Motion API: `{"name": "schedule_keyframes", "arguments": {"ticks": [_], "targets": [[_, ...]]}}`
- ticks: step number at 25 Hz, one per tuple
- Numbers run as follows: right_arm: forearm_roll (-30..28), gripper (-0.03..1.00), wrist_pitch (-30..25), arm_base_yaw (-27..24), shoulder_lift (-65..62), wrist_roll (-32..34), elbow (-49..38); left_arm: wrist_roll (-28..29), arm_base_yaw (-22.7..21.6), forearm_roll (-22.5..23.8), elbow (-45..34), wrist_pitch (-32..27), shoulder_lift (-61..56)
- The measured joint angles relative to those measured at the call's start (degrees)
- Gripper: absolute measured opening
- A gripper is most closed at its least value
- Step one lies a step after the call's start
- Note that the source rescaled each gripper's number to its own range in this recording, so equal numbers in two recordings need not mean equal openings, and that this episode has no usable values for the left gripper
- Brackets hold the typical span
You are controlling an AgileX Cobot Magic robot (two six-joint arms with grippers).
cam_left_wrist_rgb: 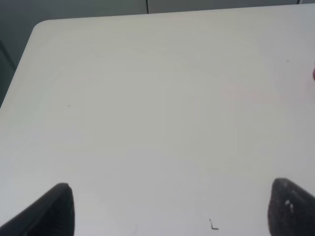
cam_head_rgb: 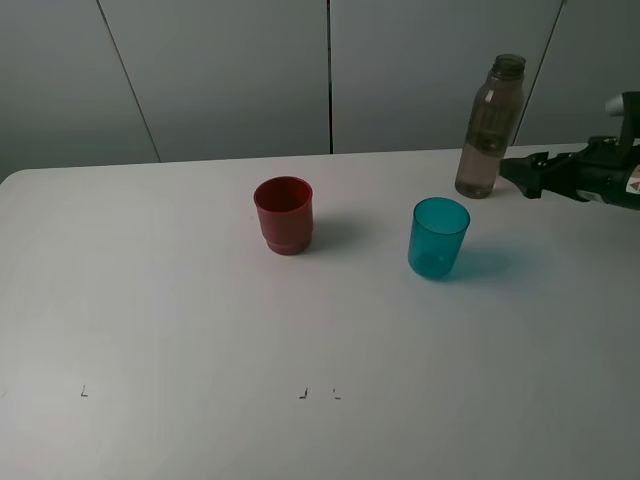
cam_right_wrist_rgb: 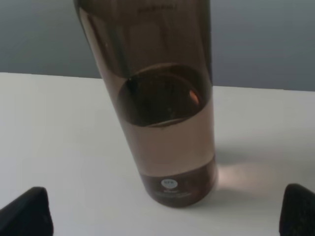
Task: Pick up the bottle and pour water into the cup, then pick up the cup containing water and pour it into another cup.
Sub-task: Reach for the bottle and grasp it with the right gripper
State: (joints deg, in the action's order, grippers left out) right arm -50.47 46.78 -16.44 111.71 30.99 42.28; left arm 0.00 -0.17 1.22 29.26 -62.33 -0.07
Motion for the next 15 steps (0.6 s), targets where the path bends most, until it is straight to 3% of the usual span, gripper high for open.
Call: {"name": "schedule_keyframes", "arguments": {"ticks": [10, 15], "targets": [[-3.4, 1.0, 0.52, -0.1, 5.83, -0.38, 6.41, -0.39, 0.0, 0.0, 0.0, 0.0, 0.0], [-4.29, 1.0, 2.18, 0.01, 8.24, -3.98, 8.7, -0.39, 0.0, 0.0, 0.0, 0.0, 0.0]]}}
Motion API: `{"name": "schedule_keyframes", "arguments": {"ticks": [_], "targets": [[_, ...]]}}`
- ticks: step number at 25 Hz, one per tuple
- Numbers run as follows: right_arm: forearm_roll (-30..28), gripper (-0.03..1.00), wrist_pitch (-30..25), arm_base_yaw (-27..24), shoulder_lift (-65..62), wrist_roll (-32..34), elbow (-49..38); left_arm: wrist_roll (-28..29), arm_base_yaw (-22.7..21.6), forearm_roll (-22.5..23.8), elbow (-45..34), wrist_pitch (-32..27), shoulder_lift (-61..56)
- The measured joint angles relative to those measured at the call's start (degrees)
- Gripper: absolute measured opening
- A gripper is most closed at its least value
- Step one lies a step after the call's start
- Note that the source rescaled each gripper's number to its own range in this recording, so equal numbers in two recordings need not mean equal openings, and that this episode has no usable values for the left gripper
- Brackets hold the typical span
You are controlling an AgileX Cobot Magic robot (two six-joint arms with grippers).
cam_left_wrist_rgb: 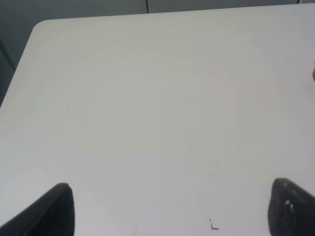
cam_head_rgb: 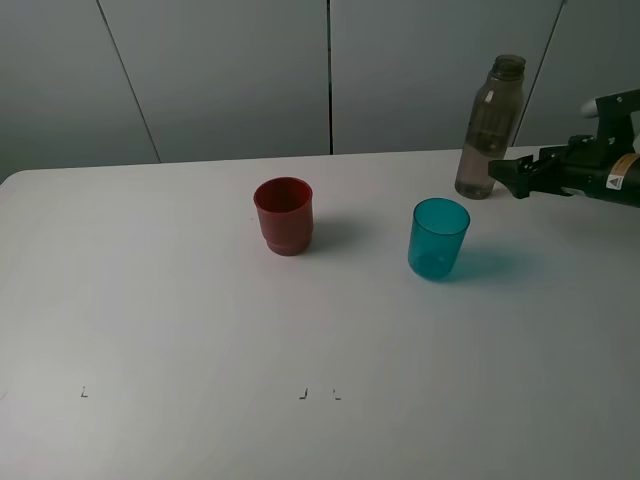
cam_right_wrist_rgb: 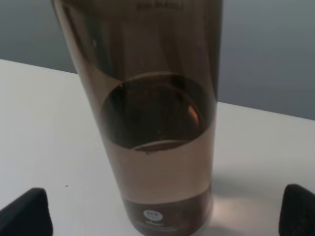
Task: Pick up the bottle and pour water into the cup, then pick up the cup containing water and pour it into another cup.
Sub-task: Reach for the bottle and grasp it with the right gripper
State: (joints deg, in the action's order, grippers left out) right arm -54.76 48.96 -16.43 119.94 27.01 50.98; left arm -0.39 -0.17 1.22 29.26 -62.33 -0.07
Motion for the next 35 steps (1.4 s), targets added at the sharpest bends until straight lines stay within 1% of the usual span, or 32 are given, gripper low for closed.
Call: {"name": "schedule_keyframes", "arguments": {"ticks": [3, 8, 16, 23, 35], "targets": [[-0.41, 1.0, 1.21, 0.64, 1.41, -1.84, 1.14, 0.0, 0.0, 0.0, 0.0, 0.0, 0.0], [-0.62, 1.0, 2.12, 1.13, 2.61, -2.45, 3.48, 0.0, 0.0, 0.0, 0.0, 0.0, 0.0], [-0.04, 1.0, 1.66, 3.01, 5.11, -2.45, 6.98, 0.0, 0.0, 0.0, 0.0, 0.0, 0.0], [3.18, 1.0, 1.56, 3.78, 5.38, -1.56, 9.29, 0.0, 0.0, 0.0, 0.0, 0.0, 0.0], [4.69, 1.0, 1.57, 5.48, 6.69, -0.72, 10.25, 0.0, 0.0, 0.0, 0.0, 0.0, 0.0]]}}
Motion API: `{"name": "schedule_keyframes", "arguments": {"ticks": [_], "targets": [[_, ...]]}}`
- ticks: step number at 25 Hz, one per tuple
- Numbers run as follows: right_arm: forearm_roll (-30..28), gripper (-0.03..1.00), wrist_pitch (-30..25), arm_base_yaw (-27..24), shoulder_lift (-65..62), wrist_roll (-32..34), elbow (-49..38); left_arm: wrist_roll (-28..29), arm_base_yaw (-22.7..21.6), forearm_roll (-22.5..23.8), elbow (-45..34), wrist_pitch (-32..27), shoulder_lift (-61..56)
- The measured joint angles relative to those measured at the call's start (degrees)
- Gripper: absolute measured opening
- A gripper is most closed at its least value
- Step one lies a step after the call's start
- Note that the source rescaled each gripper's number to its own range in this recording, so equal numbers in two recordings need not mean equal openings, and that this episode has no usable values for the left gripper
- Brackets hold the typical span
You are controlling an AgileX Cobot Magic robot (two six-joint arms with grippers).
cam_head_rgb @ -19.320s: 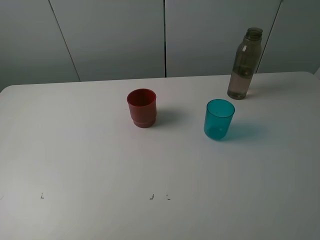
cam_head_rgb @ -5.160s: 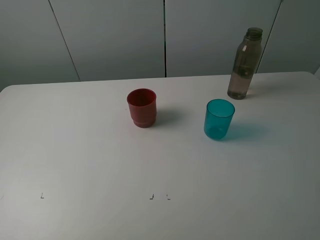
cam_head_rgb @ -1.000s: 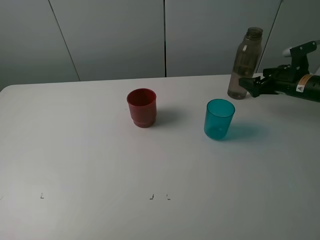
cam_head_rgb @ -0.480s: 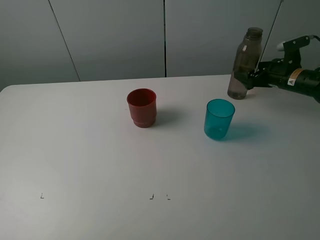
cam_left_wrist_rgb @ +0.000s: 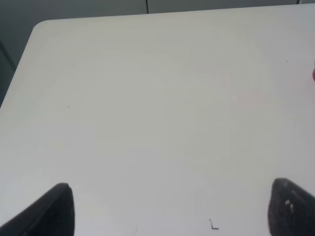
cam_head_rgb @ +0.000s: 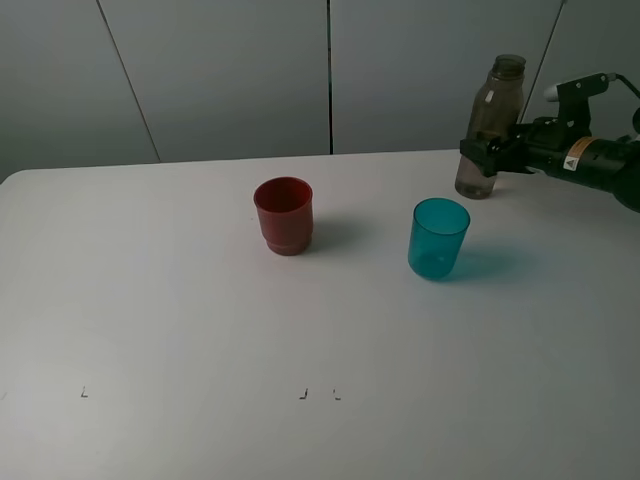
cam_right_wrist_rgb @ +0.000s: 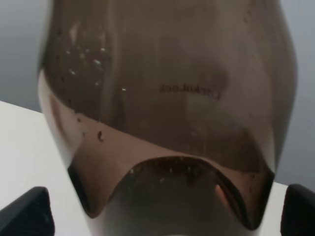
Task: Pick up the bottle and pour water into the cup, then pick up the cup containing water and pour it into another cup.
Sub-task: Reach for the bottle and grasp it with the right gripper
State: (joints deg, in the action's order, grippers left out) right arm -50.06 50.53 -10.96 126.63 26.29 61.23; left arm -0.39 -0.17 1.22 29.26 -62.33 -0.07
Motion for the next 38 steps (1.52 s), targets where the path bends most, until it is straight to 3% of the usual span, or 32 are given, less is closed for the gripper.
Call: {"name": "schedule_keyframes", "arguments": {"ticks": [17, 28, 38], "targets": [[5.56, 1.0, -0.29, 3.01, 2.22, 1.69, 3.39, 0.0, 0.0, 0.0, 0.0, 0.0, 0.0], [5.78, 1.0, -4.08, 3.52, 2.93, 2.14, 4.39, 0.39, 0.0, 0.0, 0.0, 0.0, 0.0], [7.54, 1.0, -4.29, 3.56, 2.97, 2.14, 4.39, 0.39, 0.0, 0.0, 0.0, 0.0, 0.0]]}}
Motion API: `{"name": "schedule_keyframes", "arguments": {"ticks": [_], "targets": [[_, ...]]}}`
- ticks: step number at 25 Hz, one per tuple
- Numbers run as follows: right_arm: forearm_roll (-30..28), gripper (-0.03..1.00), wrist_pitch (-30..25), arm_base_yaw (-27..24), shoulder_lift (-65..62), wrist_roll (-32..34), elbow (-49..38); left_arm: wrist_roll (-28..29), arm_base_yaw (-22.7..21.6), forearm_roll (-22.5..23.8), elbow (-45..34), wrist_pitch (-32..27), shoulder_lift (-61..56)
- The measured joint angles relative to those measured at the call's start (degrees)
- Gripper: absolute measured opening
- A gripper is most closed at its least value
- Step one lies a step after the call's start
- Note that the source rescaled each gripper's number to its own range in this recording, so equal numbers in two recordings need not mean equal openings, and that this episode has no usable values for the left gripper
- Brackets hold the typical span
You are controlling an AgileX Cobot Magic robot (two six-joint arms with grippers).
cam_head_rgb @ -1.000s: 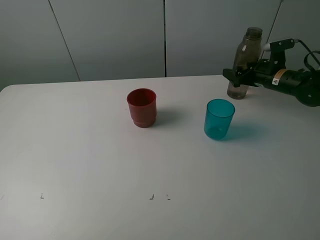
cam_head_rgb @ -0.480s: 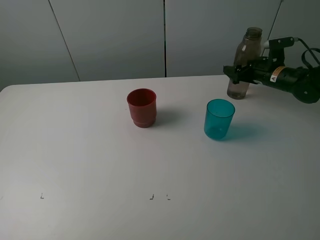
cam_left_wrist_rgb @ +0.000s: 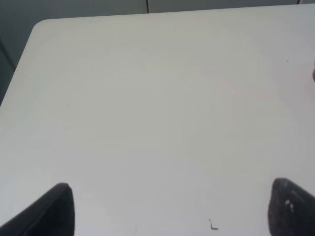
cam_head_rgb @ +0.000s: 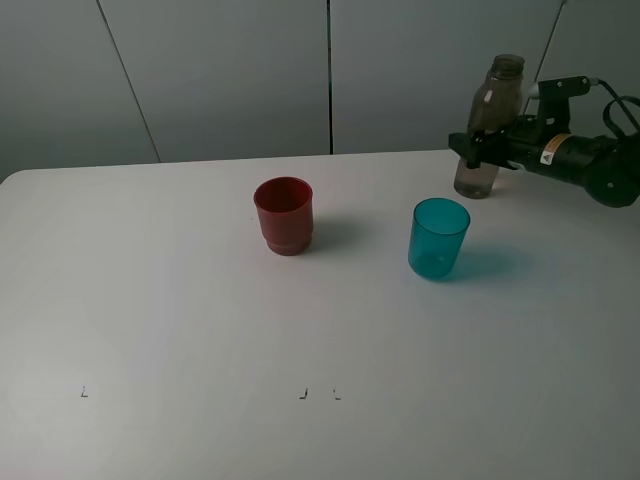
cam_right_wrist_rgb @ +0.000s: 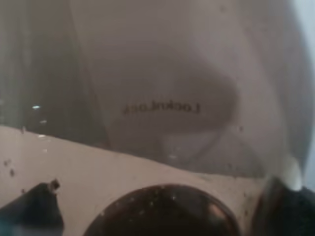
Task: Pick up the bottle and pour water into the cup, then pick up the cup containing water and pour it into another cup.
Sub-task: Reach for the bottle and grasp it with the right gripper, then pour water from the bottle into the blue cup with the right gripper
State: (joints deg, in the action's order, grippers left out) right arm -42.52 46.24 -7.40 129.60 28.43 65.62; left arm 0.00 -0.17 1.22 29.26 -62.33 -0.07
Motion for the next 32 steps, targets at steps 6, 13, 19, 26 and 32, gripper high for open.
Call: {"name": "schedule_keyframes", "arguments": {"ticks": [6, 13, 19, 26, 32], "targets": [[0.39, 0.92, -0.13, 0.09, 0.0, 0.0, 0.17, 0.0, 0.0, 0.0, 0.0, 0.0, 0.0], [1.26, 0.03, -0.13, 0.09, 0.0, -0.14, 0.26, 0.0, 0.0, 0.0, 0.0, 0.0, 0.0], [1.24, 0.03, -0.13, 0.09, 0.0, -0.58, 0.26, 0.0, 0.0, 0.0, 0.0, 0.0, 0.0], [-4.13, 0.01, -1.98, 0.09, -2.13, -0.58, -0.1, 0.0, 0.0, 0.0, 0.0, 0.0, 0.0], [-6.4, 0.01, -1.87, -1.42, -7.51, -2.5, -5.41, 0.0, 0.0, 0.0, 0.0, 0.0, 0.0]]}}
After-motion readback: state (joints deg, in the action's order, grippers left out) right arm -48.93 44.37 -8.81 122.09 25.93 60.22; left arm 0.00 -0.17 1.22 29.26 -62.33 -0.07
